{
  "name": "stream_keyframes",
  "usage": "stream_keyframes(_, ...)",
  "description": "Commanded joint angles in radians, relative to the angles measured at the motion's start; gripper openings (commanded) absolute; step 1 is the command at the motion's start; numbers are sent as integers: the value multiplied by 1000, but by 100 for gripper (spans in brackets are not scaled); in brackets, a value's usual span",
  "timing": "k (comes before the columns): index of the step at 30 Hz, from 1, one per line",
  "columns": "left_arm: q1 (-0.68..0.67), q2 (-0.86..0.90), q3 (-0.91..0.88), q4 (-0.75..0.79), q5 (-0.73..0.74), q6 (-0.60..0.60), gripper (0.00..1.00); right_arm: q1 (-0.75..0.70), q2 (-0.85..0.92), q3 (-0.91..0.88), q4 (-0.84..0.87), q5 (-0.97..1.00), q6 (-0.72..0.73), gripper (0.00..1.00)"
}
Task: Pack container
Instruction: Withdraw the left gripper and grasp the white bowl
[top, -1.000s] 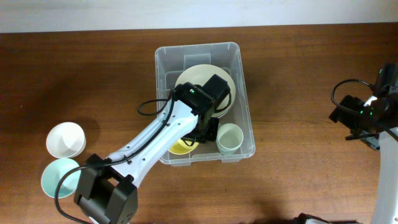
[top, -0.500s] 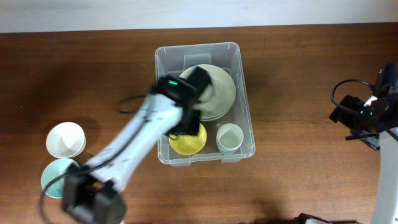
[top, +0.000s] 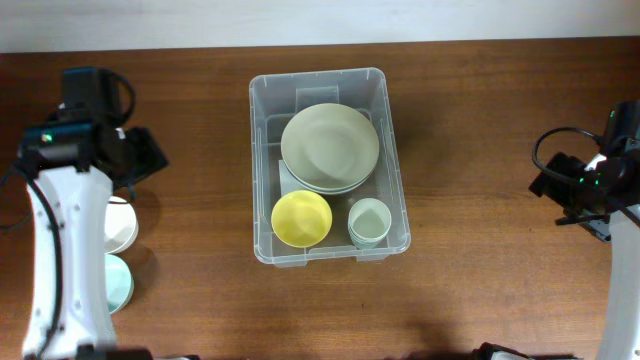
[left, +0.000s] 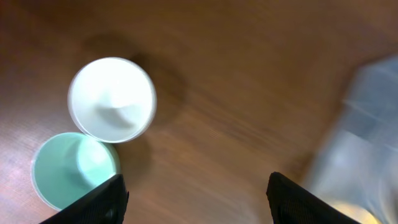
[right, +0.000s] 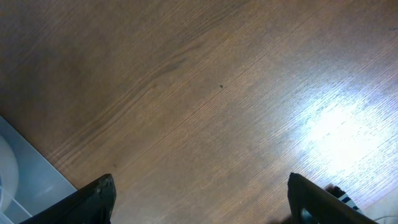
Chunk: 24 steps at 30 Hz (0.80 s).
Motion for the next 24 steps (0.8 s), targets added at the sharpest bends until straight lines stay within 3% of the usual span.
stream_keyframes(1,90,116,-69,48,10,47,74,-5,-18,8,3,5,-8,84)
stream_keyframes(7,181,329,-82,129,120,96,73,-5,-18,8,3,5,-8,84)
stream_keyframes(16,190,554,-82,159,126,109,71,-5,-18,8,3,5,-9,84)
stream_keyframes(18,190,573,-82,160,126,109,60,-5,-18,8,3,5,-9,84)
stream_keyframes(21,187,569,-79,160,127,108,30,-5,-18,8,3,5,-9,84)
stream_keyframes(24,180,562,-59,155,133,108,23,-5,-18,8,3,5,-8,84)
